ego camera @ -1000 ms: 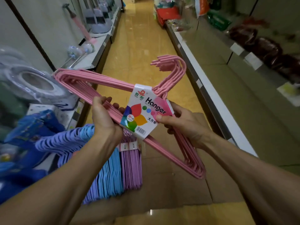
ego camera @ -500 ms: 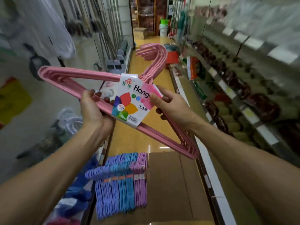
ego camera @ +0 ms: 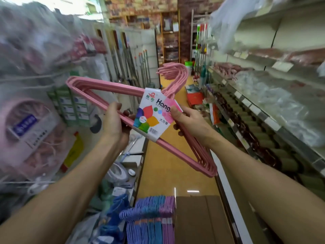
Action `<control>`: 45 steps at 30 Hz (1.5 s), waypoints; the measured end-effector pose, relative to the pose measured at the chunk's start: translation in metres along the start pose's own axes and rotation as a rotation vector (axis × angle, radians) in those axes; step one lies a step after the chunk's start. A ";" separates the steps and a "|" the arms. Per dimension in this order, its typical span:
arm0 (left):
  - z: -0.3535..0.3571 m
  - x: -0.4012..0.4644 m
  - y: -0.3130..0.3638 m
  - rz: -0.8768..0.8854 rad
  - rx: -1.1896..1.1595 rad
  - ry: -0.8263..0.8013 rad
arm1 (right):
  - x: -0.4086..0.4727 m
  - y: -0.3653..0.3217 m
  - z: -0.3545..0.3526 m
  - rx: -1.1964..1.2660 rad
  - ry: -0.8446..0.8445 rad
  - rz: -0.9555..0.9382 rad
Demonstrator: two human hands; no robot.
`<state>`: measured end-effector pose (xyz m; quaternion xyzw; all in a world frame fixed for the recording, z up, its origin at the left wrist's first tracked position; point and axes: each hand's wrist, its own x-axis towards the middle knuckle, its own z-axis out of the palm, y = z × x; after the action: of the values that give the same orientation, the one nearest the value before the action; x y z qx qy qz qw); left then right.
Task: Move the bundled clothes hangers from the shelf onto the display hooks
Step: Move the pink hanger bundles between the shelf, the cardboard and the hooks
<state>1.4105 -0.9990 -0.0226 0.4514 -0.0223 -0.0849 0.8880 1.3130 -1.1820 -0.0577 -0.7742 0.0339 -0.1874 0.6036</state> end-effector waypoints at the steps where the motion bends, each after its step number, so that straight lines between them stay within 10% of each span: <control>1: 0.003 -0.007 0.010 0.018 0.011 -0.003 | -0.001 -0.009 0.000 0.005 -0.009 -0.015; 18: -0.007 -0.163 0.110 0.458 0.025 0.232 | -0.021 -0.112 0.040 0.174 -0.443 -0.294; 45: -0.160 -0.537 0.277 1.076 0.194 0.931 | -0.262 -0.309 0.317 0.478 -1.180 -0.641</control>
<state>0.9369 -0.6196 0.1255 0.4443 0.1318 0.5683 0.6800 1.1216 -0.7338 0.1061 -0.5649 -0.5698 0.0927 0.5896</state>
